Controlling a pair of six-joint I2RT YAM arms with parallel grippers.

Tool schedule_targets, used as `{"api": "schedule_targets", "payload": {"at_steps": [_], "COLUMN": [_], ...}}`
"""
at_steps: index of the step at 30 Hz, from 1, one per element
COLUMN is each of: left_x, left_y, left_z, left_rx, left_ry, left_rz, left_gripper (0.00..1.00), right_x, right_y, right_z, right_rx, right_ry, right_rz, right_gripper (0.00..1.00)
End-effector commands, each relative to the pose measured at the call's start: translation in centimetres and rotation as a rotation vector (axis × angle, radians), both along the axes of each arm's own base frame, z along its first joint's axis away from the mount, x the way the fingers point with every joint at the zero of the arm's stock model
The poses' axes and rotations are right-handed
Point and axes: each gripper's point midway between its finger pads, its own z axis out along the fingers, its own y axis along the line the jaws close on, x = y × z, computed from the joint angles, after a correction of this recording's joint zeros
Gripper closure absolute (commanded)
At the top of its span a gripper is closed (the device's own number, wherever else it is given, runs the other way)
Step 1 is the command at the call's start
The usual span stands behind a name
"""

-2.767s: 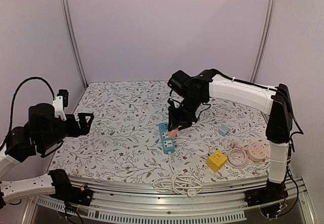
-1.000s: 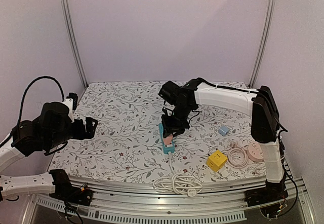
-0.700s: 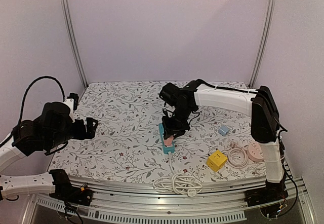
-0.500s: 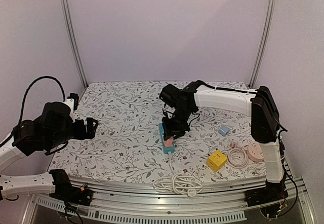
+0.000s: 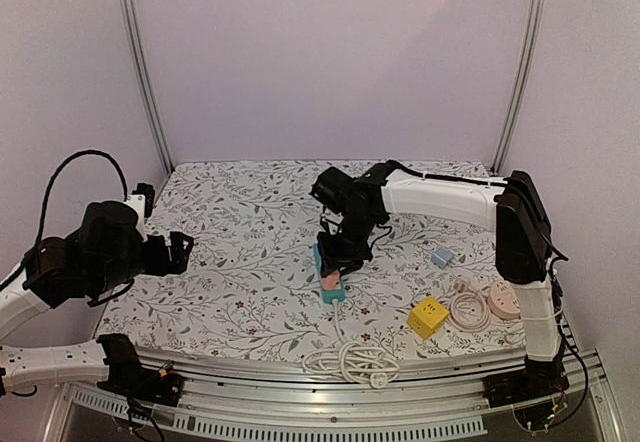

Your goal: Insert the plug

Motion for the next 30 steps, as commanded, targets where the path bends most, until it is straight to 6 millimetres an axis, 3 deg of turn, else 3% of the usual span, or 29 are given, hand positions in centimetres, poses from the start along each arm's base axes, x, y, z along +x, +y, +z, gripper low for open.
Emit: {"api": "schedule_targets", "payload": {"at_steps": [1,30], "left_x": [-0.10,-0.23], "left_y": [-0.02,0.30], "left_z": [0.75,0.97], "left_rx": [-0.006,-0.008], "left_ry": [-0.012,-0.025], "left_rz": [-0.007,-0.001], "left_gripper": [0.01,0.01], "right_x": [0.59,1.15], "right_y": [-0.93,-1.76], "right_z": [-0.50,-0.98], "right_rx": [-0.062,-0.121], "right_ry": [-0.040,-0.071], "right_rz": [-0.030,-0.022], "right_gripper": [1.00,1.00]}}
